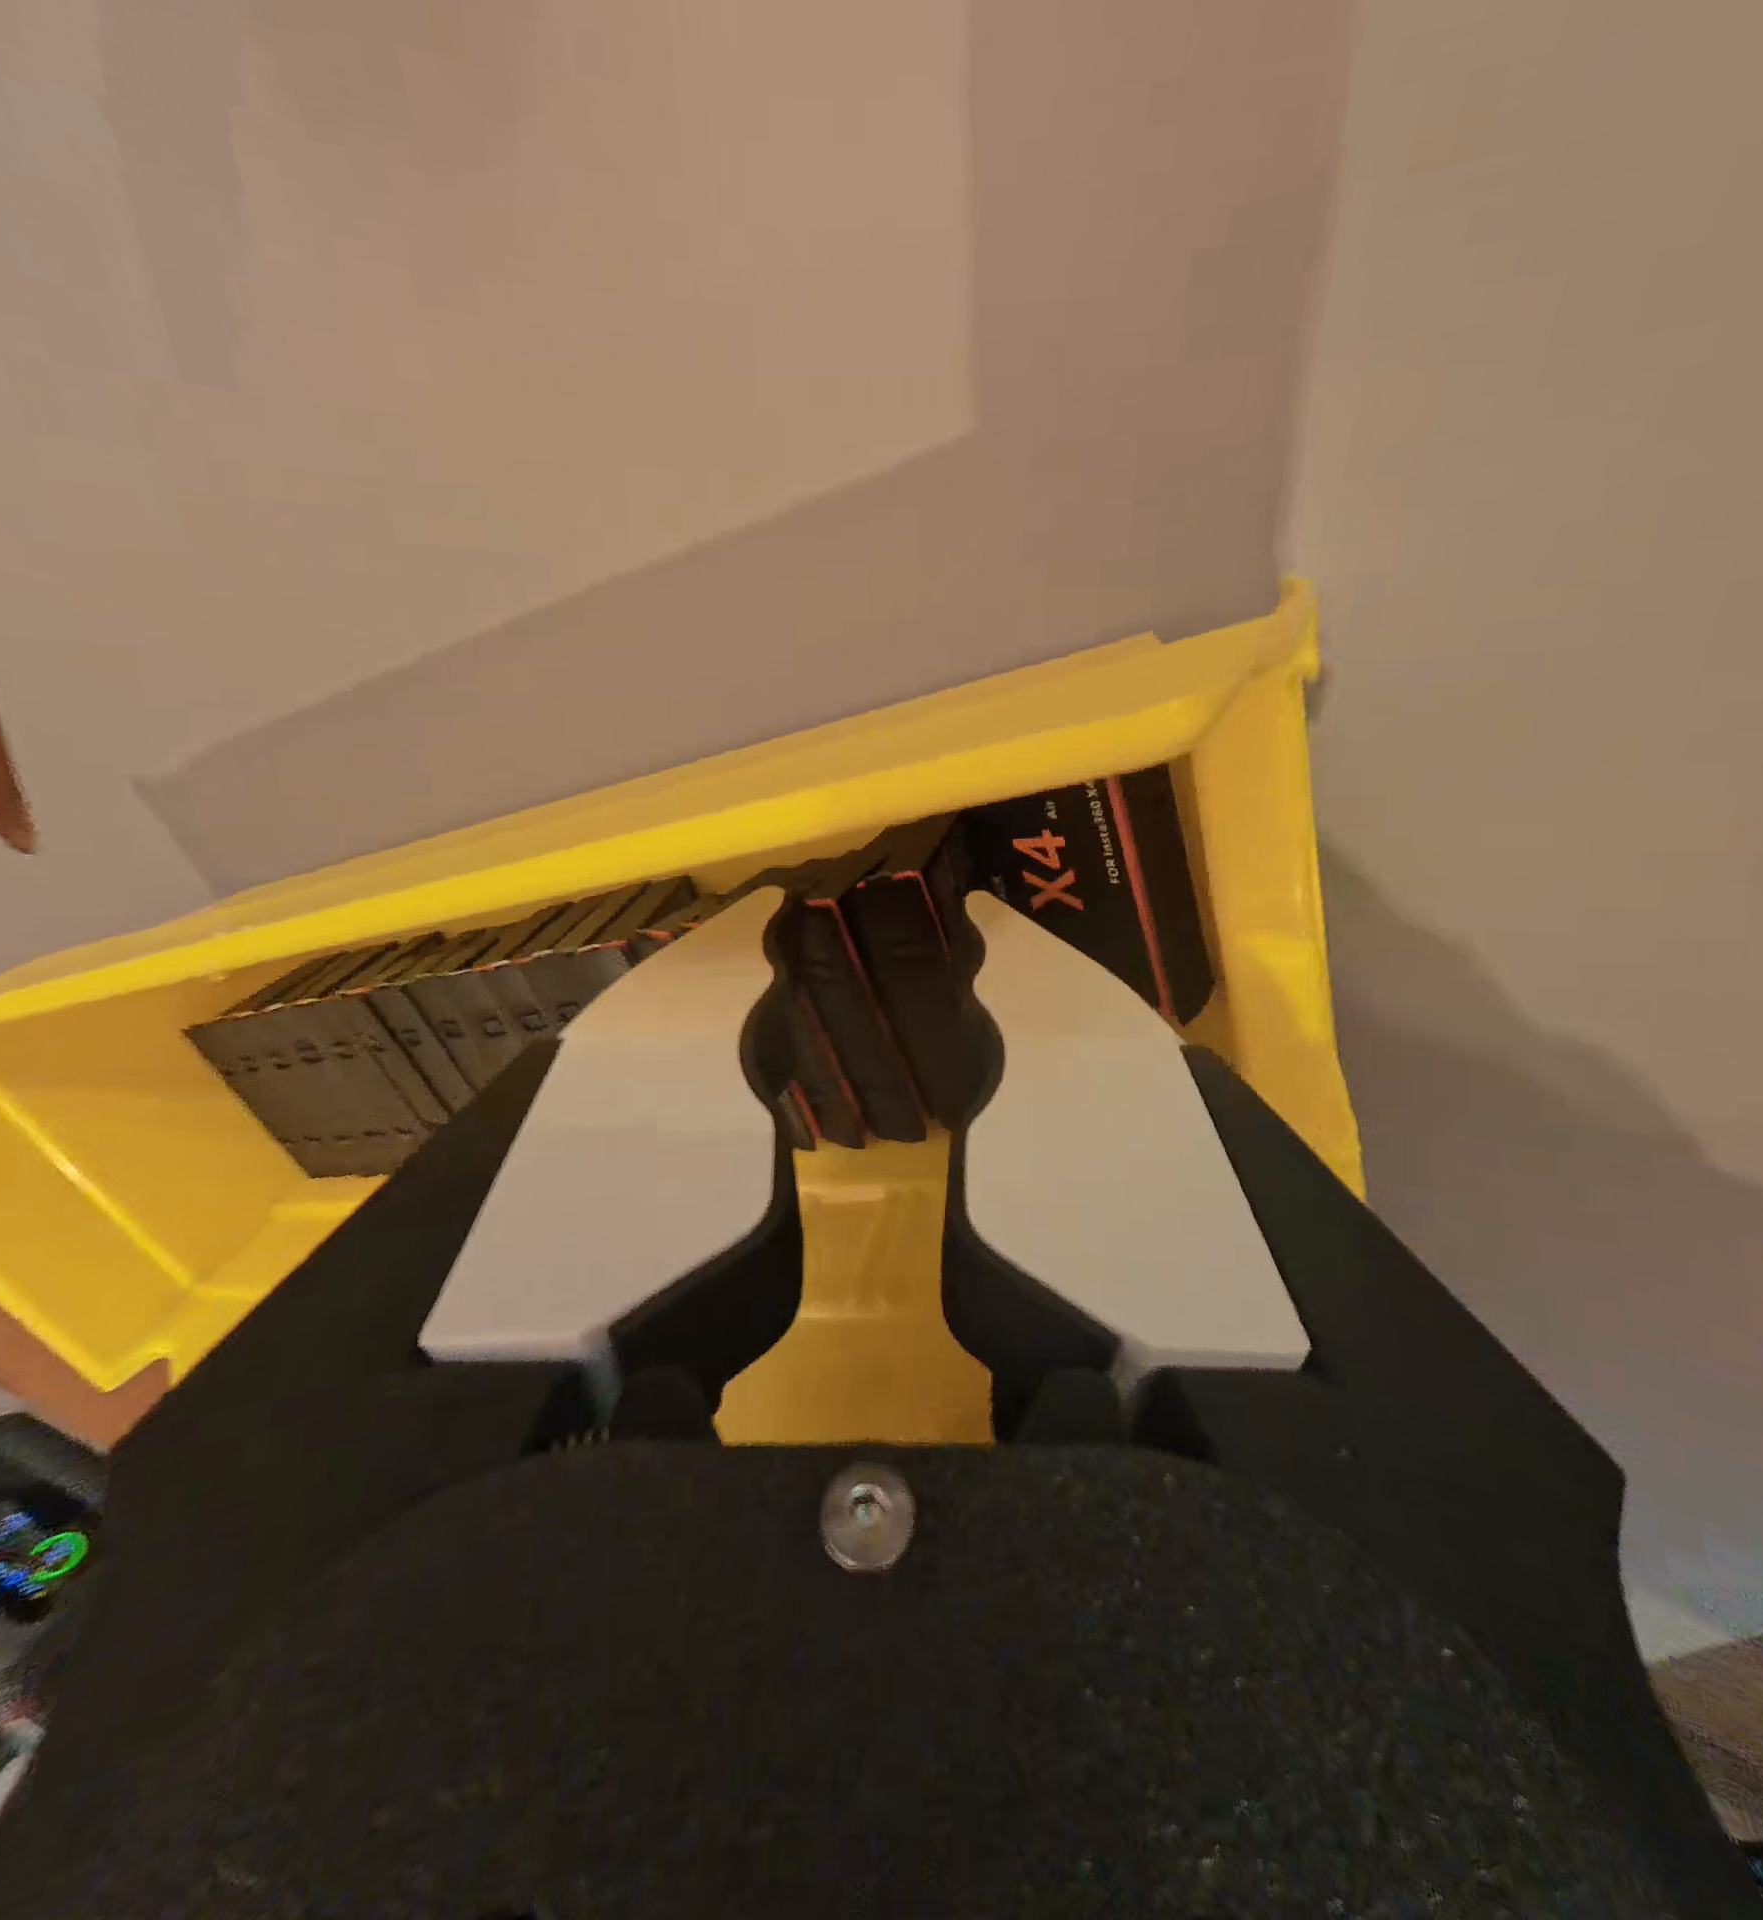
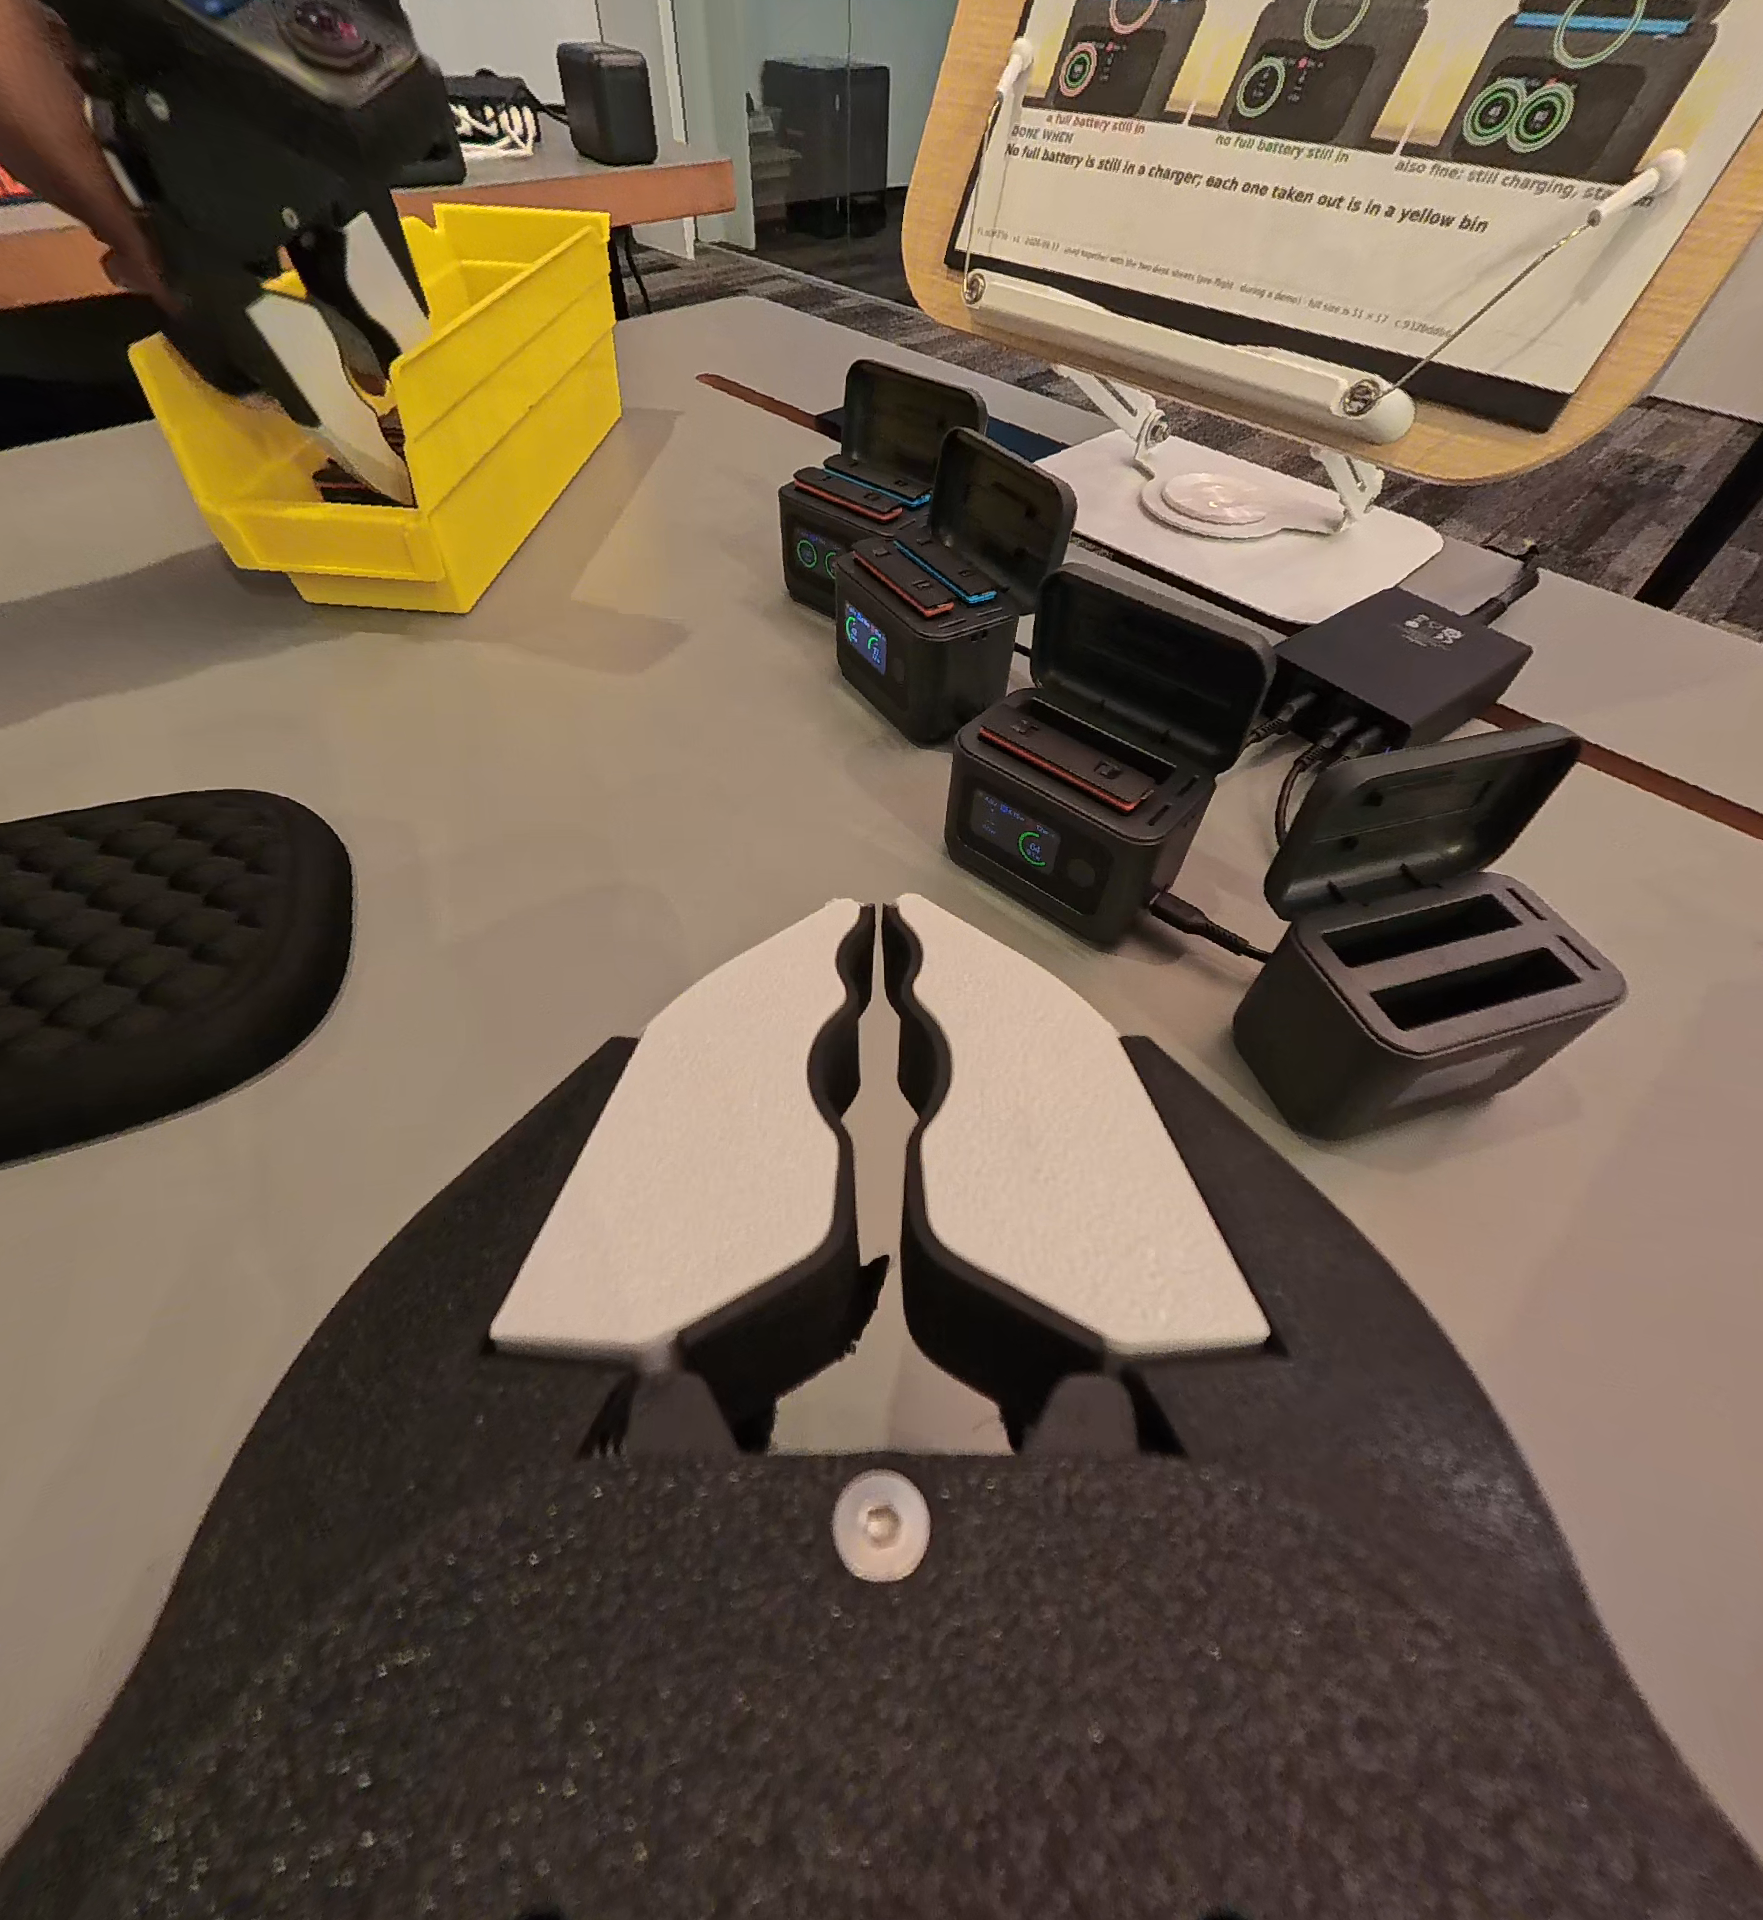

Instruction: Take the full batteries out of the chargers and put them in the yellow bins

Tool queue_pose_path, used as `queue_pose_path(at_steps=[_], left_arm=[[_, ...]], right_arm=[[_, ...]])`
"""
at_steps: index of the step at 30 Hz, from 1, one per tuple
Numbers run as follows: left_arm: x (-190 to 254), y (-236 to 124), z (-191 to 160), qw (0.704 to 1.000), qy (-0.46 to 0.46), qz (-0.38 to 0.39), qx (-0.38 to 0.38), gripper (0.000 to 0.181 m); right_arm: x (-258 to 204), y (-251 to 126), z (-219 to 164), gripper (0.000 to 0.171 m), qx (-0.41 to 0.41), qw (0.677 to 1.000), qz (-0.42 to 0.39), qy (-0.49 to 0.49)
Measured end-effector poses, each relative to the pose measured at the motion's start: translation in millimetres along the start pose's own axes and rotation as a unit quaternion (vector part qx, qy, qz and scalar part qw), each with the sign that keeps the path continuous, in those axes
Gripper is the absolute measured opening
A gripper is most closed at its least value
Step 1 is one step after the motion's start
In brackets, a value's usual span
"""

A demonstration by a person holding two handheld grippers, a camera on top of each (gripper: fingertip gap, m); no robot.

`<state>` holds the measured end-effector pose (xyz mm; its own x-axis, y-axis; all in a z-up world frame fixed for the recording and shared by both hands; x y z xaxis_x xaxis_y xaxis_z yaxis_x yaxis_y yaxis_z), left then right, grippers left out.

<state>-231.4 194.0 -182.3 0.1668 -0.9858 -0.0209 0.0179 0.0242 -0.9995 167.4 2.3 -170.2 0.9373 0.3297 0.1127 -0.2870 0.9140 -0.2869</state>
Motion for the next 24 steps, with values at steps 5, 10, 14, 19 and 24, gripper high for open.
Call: queue_pose_path(at_steps=[5,10,14,19,24], left_arm=[[10.1,4.3,-1.3,0.996,0.056,0.069,-0.019,0.024],[21.9,7.6,-1.0,0.987,0.107,0.118,-0.014,0.017],[22.1,8.9,-0.2,0.987,0.111,0.119,-0.016,0.021],[16.7,12.4,0.9,0.990,0.098,0.090,-0.039,0.029],[16.4,15.0,2.1,0.988,0.107,0.090,-0.064,0.027]], right_arm=[[0.4,-0.9,0.6,0.001,0.002,1.000,-0.001,0.000],[-0.1,-1.0,0.9,0.001,0.002,1.000,0.000,-0.001],[-0.6,-1.3,1.3,0.001,0.003,1.000,0.000,-0.002],[-0.8,-2.0,1.8,0.001,0.005,1.000,0.000,-0.003],[1.0,-3.3,1.8,0.001,0.007,1.000,-0.003,-0.001]])
Point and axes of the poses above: each gripper's, where its closed fingertips meet, y out along the fingers, z out of its top, x = y × z across the jaws, the point moved 8 cm from there along -y, back along the fingers, and after that the axes turned 15 degrees about -z, right-handed, at the moved point
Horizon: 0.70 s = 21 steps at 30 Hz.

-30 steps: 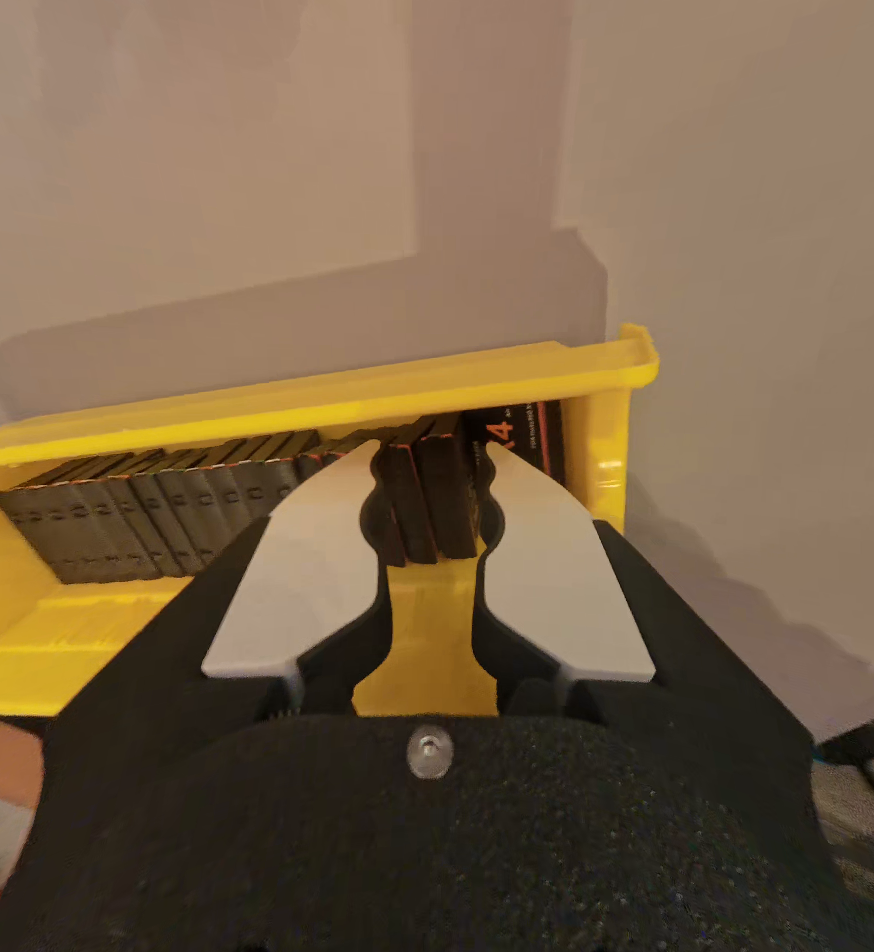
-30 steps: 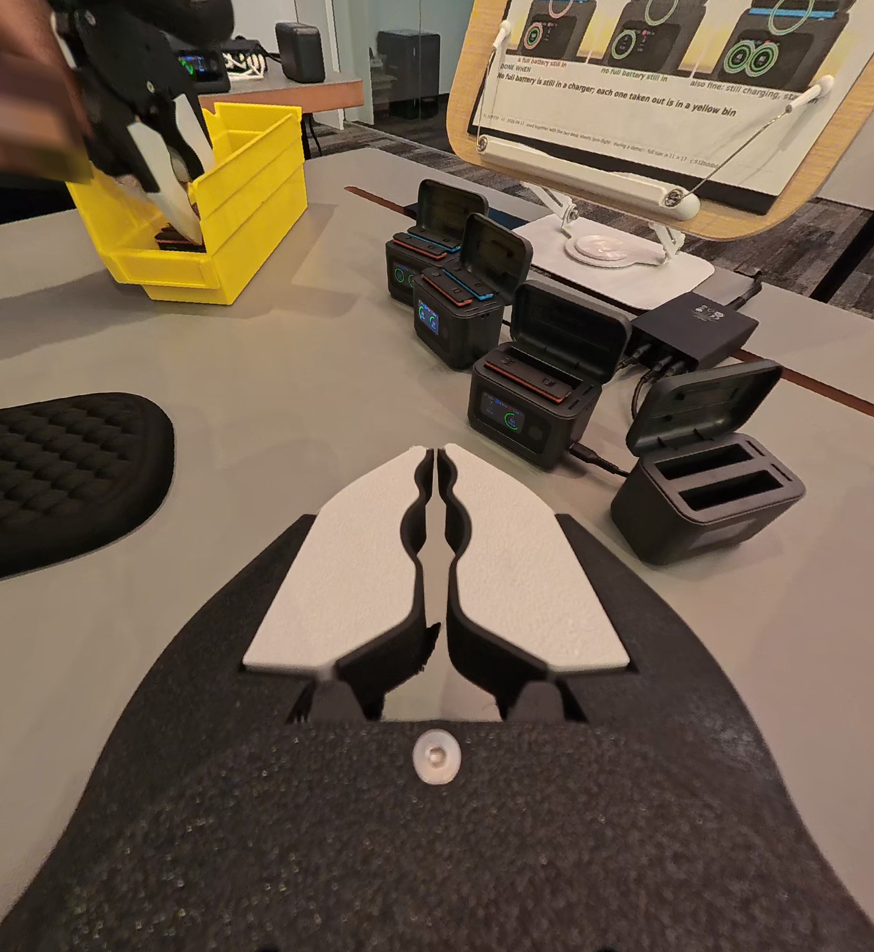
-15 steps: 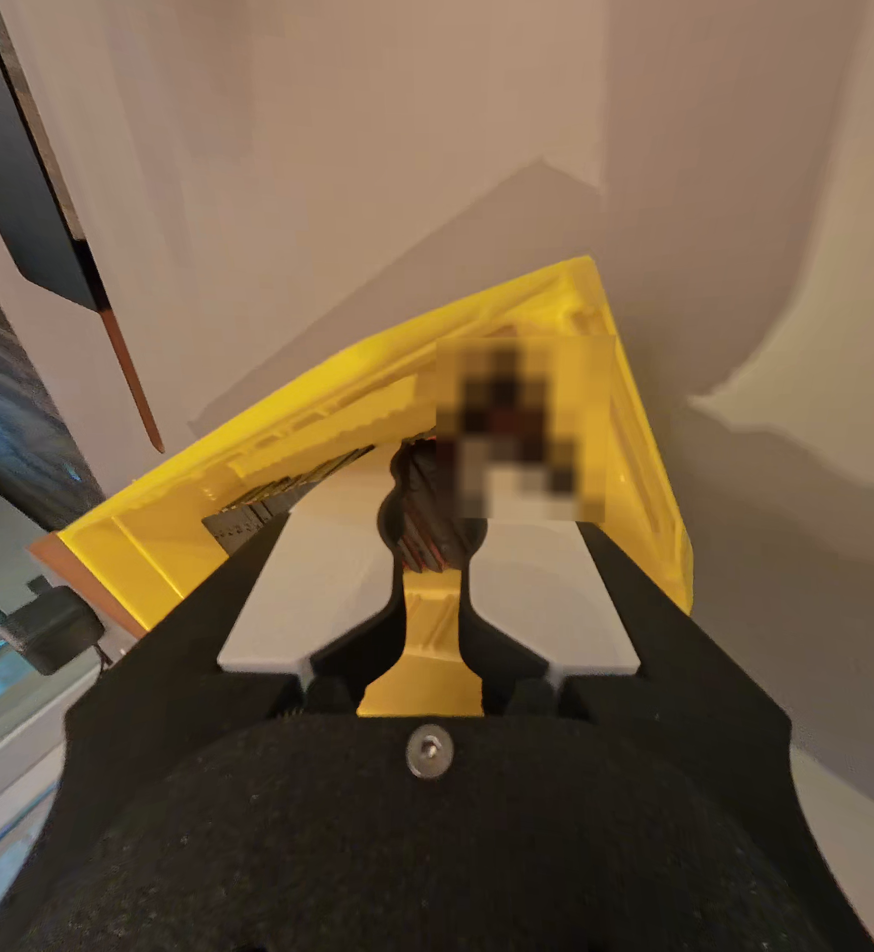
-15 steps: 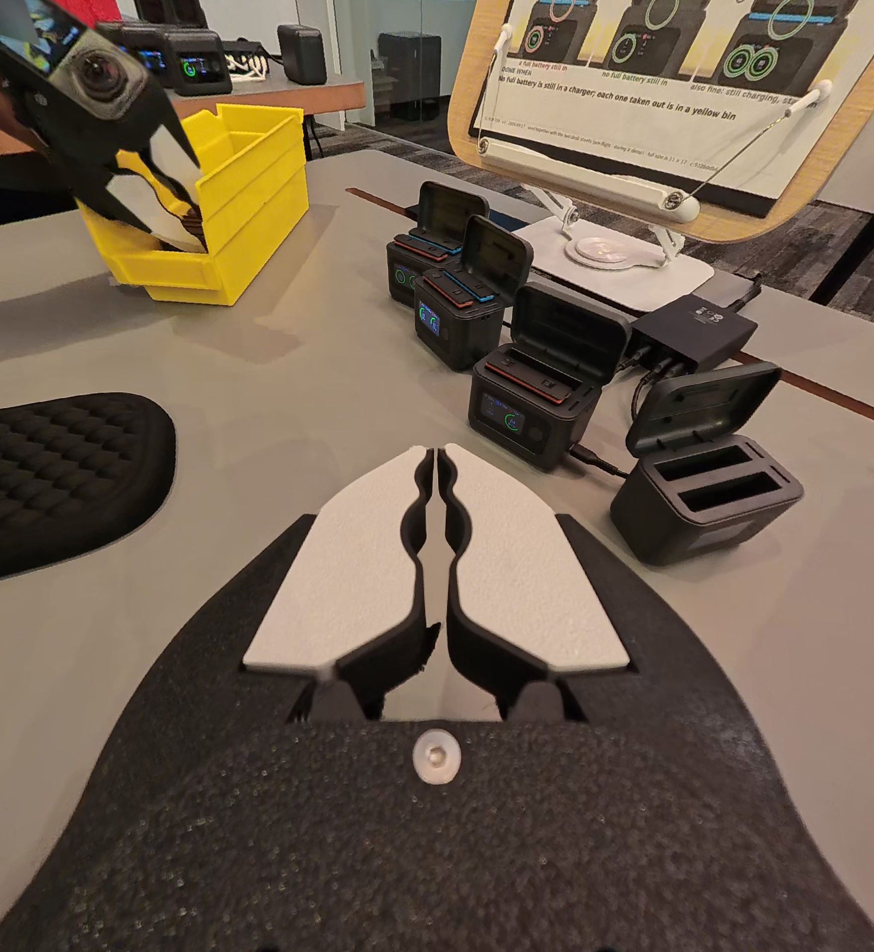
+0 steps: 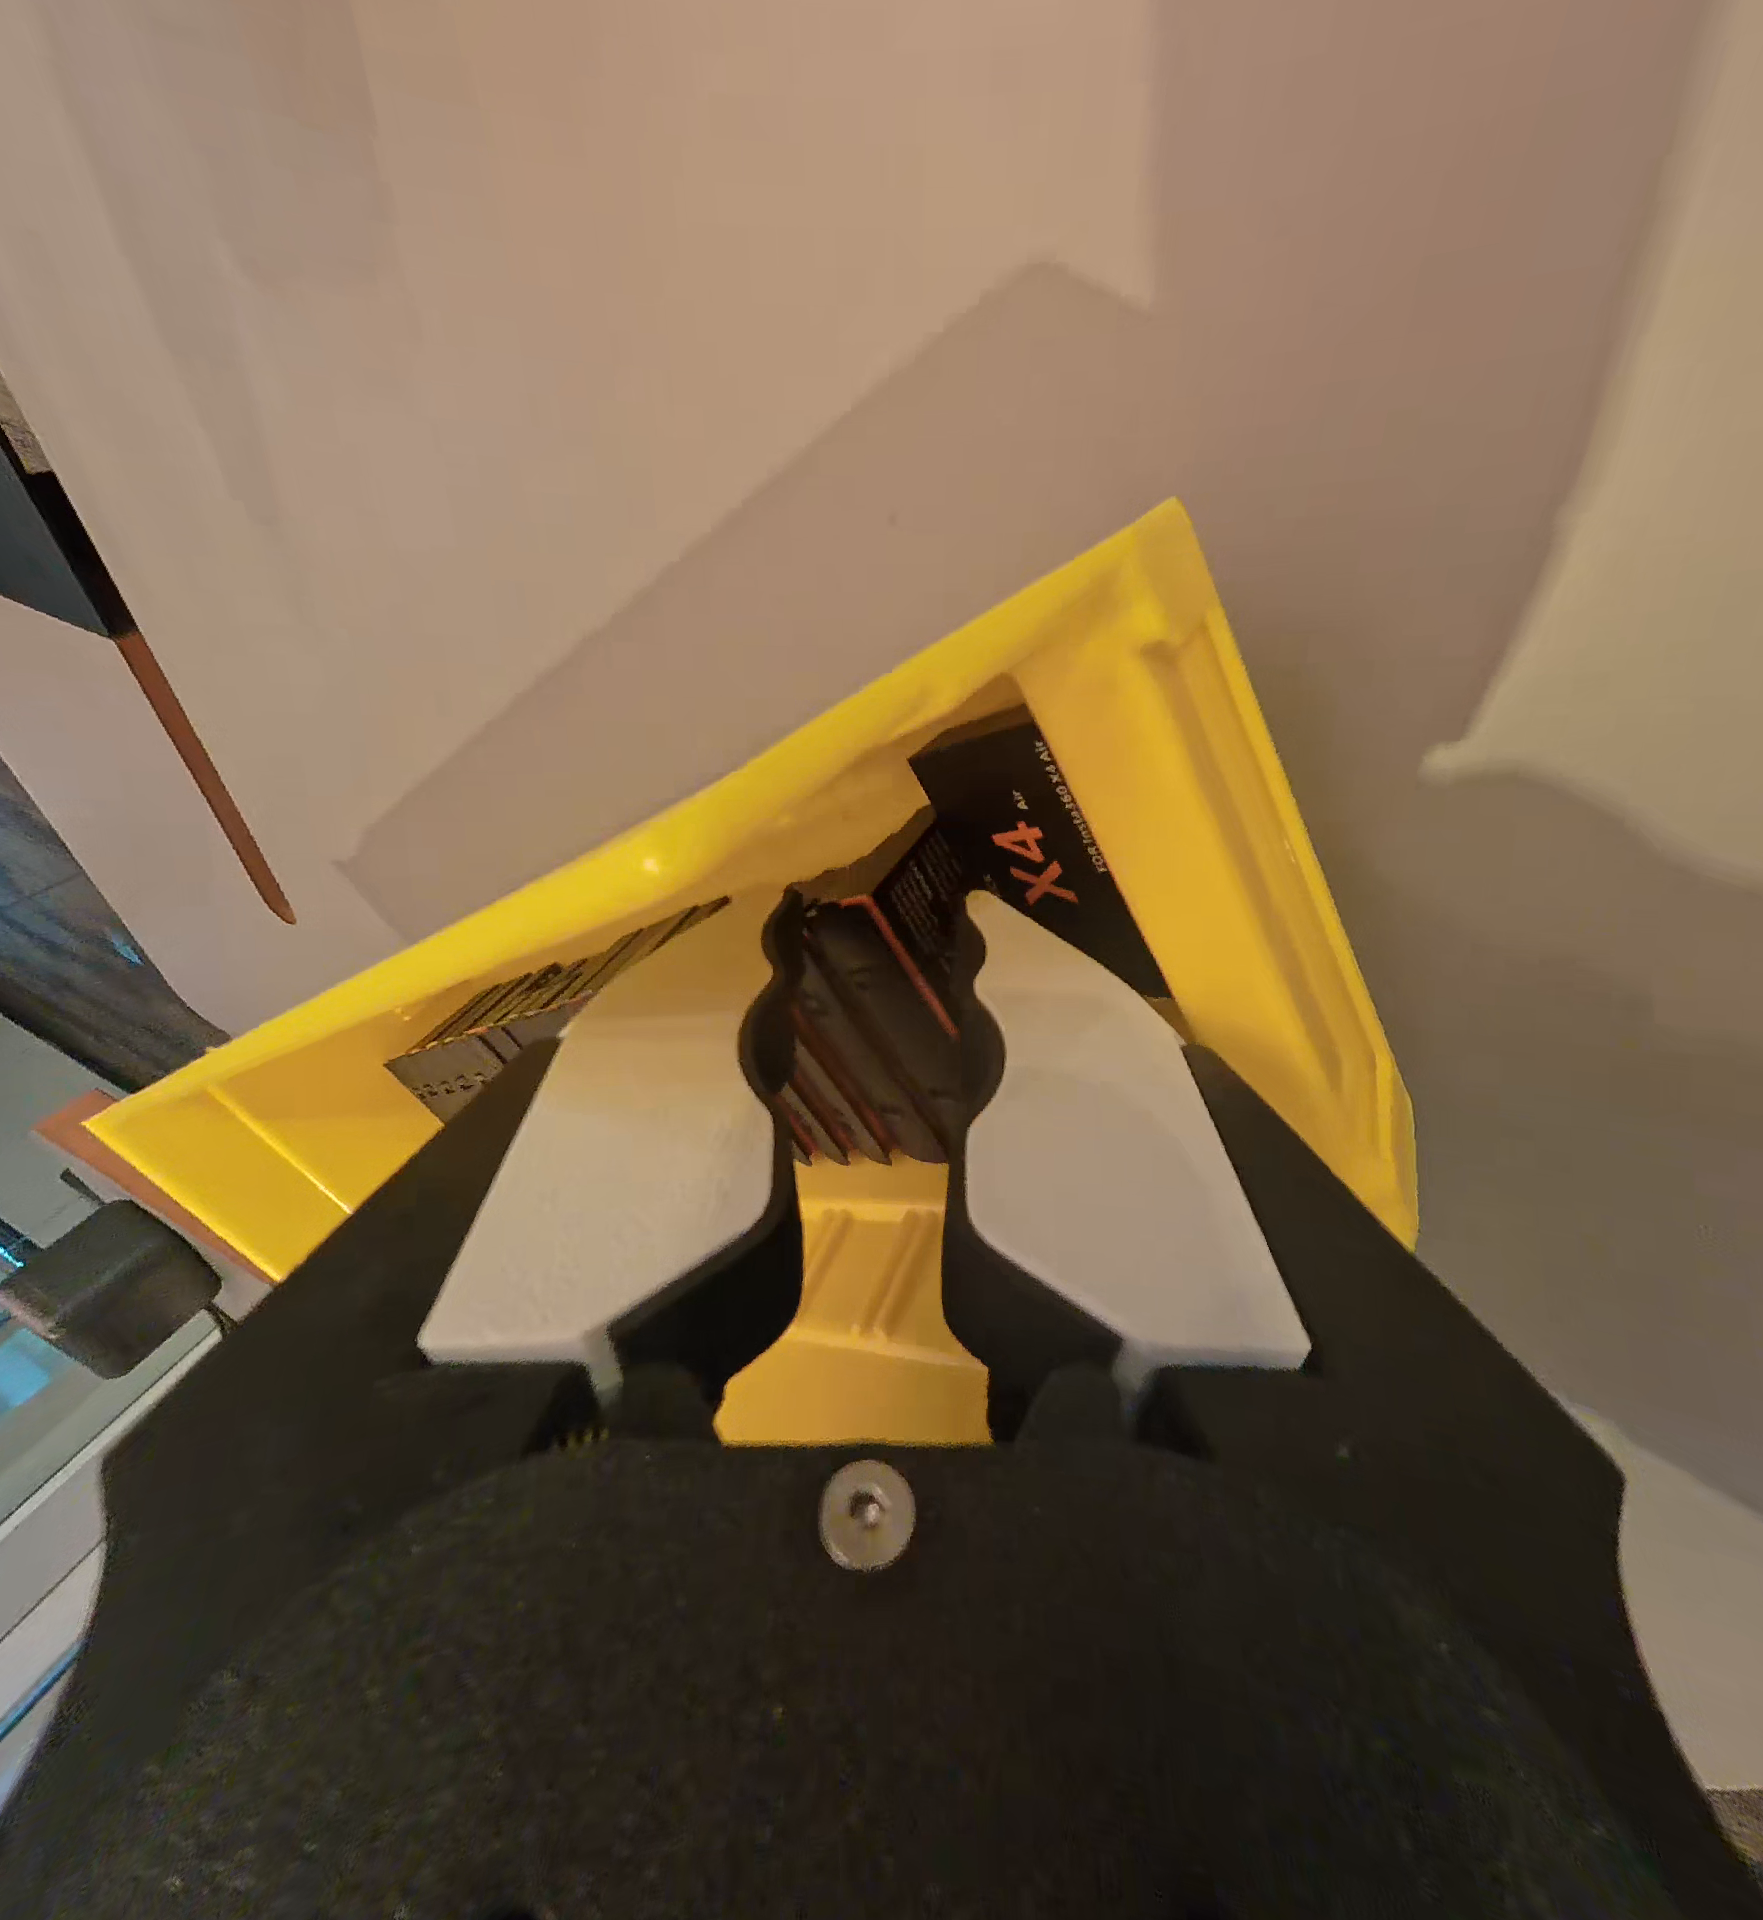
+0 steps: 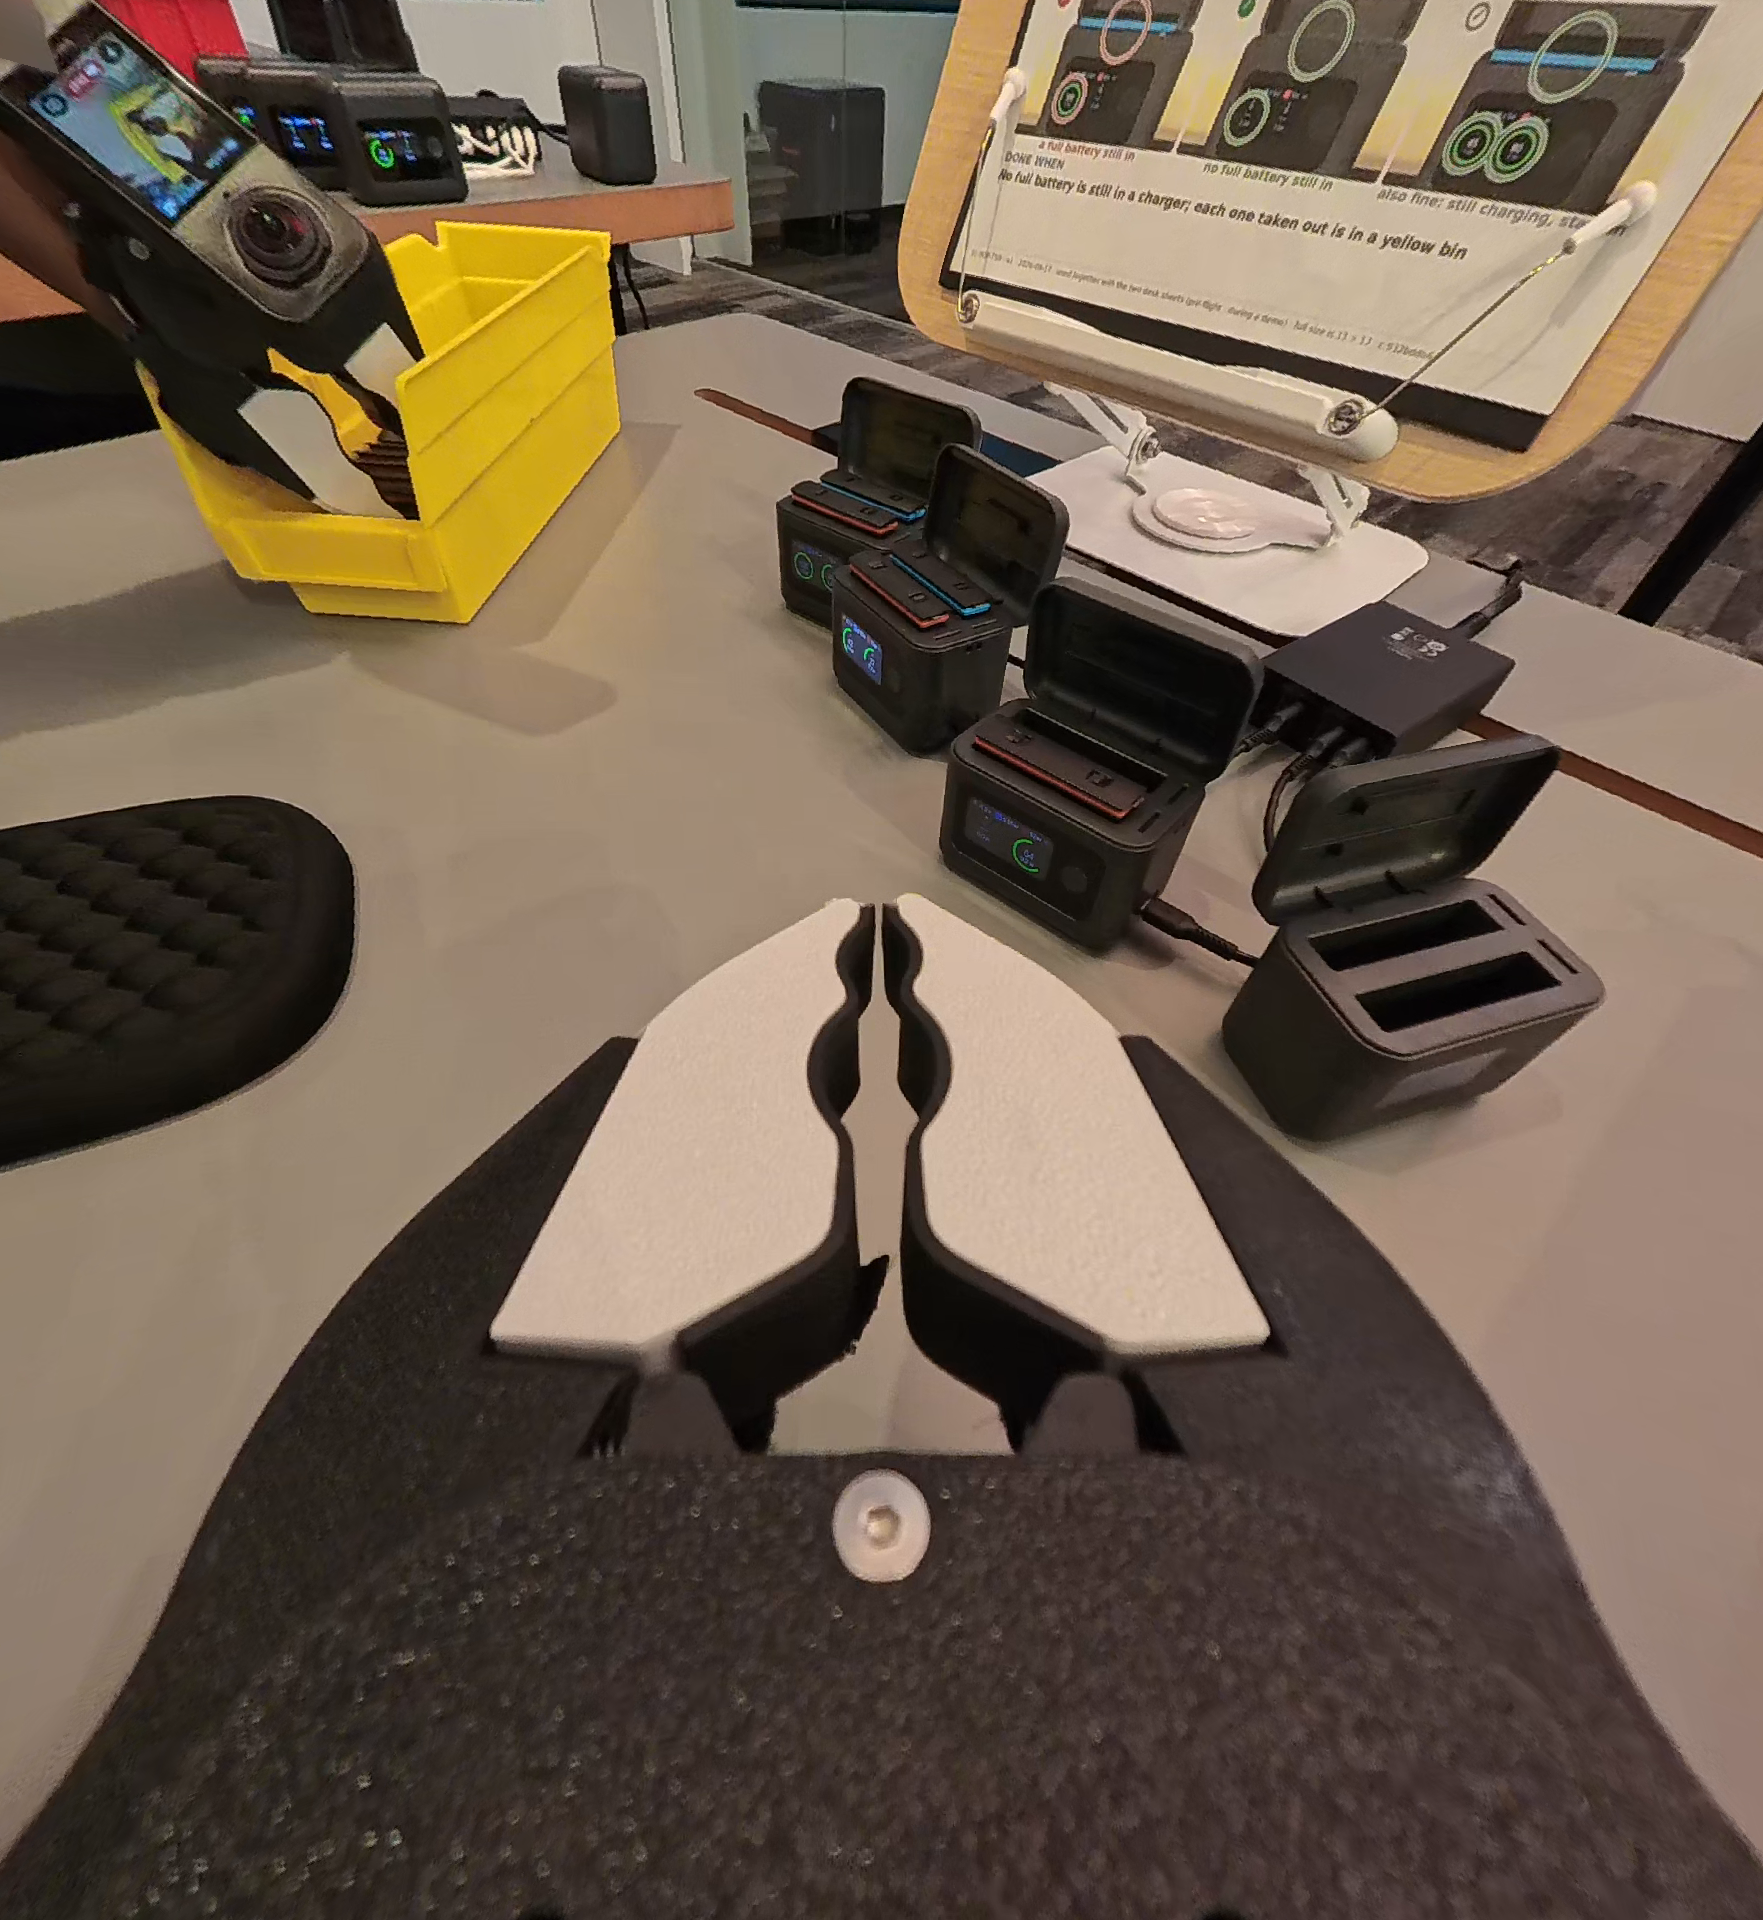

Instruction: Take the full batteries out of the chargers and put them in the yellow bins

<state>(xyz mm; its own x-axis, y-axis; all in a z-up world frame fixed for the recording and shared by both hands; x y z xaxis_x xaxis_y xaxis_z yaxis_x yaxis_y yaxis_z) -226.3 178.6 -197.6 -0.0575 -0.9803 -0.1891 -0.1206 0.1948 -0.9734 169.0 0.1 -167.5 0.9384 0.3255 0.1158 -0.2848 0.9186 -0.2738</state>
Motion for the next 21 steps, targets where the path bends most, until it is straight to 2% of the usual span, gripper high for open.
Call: queue_pose_path(at_steps=[9,21], left_arm=[[3.3,-15.1,-2.2,0.999,-0.015,-0.014,0.027,0.019],[1.4,-61.0,-27.3,0.984,-0.087,0.005,0.157,0.016]], right_arm=[[-0.1,-0.3,0.5,0.001,0.001,1.000,0.001,0.000],[-7.4,0.7,0.9,0.001,0.007,1.000,0.014,-0.017]])
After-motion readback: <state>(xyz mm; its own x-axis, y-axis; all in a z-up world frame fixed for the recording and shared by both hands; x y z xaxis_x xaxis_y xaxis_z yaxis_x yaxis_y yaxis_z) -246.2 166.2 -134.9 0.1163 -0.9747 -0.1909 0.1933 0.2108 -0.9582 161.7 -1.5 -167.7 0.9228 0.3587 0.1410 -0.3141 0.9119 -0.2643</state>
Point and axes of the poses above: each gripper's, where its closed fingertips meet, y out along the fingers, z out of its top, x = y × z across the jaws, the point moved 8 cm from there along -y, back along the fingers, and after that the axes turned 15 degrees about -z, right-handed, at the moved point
